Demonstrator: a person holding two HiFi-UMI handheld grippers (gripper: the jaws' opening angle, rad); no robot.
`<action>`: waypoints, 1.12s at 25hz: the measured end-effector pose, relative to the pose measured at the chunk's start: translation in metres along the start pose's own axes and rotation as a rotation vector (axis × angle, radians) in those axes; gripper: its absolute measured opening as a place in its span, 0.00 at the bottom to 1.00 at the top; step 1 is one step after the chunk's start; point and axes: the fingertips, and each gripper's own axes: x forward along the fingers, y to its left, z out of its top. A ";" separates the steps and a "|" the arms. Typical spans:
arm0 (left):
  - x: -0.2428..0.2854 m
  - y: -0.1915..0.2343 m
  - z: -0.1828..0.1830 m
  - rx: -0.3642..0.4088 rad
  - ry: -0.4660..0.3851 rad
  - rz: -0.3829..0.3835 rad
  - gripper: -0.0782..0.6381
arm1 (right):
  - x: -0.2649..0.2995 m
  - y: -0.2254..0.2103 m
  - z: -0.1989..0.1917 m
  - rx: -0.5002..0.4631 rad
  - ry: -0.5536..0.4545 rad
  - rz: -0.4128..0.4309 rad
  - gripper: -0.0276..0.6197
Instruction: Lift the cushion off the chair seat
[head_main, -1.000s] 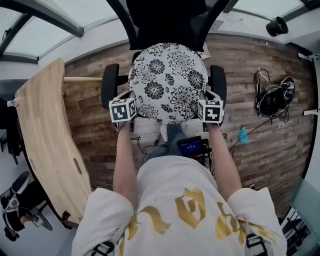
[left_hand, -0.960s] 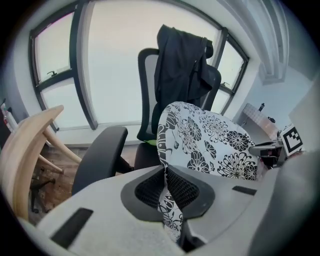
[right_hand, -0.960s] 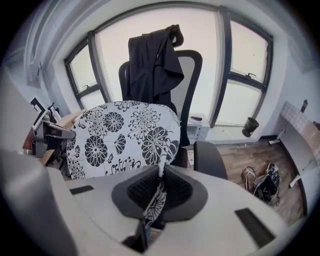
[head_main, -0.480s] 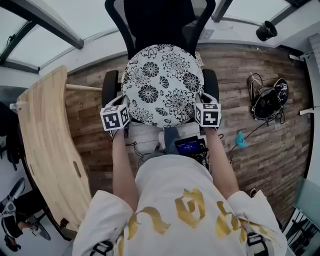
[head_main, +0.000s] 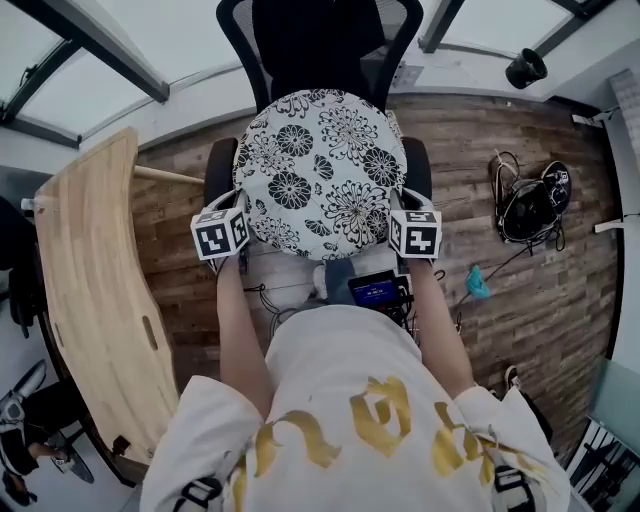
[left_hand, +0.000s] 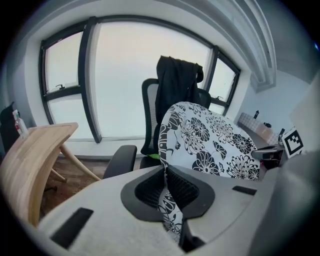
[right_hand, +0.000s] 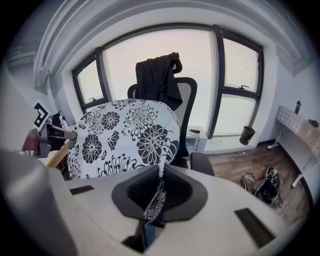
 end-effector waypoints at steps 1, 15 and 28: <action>-0.001 0.000 0.001 0.002 -0.002 -0.001 0.14 | -0.001 0.000 0.000 0.000 -0.002 -0.001 0.09; -0.010 0.004 0.002 0.009 -0.032 -0.010 0.14 | -0.010 0.007 0.003 -0.027 -0.023 -0.016 0.09; -0.011 0.003 0.001 0.005 -0.019 -0.017 0.14 | -0.012 0.005 0.000 -0.025 -0.007 -0.026 0.09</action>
